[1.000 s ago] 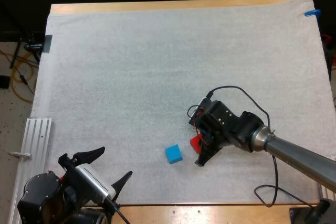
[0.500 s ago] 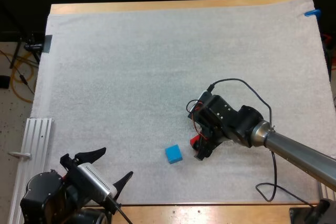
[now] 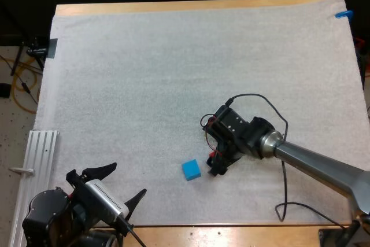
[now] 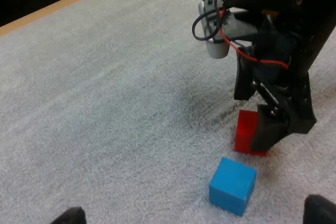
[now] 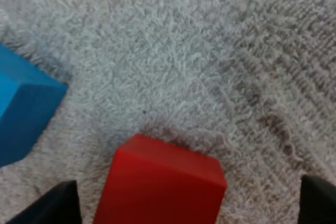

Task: Stack red cube on blue cube

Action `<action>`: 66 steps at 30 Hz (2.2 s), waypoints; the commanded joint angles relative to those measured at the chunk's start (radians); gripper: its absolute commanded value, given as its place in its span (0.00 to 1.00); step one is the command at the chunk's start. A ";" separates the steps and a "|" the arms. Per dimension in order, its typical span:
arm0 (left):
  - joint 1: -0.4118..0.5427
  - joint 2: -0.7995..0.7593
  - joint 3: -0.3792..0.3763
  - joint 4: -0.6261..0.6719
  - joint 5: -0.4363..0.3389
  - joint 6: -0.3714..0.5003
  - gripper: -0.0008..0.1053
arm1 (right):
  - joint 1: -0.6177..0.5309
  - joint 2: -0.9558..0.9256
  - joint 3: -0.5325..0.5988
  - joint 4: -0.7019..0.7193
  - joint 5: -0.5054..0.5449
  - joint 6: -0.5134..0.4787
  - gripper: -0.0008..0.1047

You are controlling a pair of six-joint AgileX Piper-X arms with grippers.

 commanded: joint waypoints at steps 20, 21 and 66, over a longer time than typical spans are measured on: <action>-0.005 0.002 0.000 -0.003 0.007 -0.002 0.73 | 0.002 -0.010 -0.079 0.052 -0.001 0.023 0.12; -0.005 0.002 0.000 -0.003 0.007 -0.002 0.73 | 0.002 -0.027 -0.097 0.068 -0.001 0.009 0.12; -0.005 0.002 0.000 -0.003 0.007 -0.002 0.73 | 0.200 0.030 -0.179 0.077 -0.047 -0.470 0.12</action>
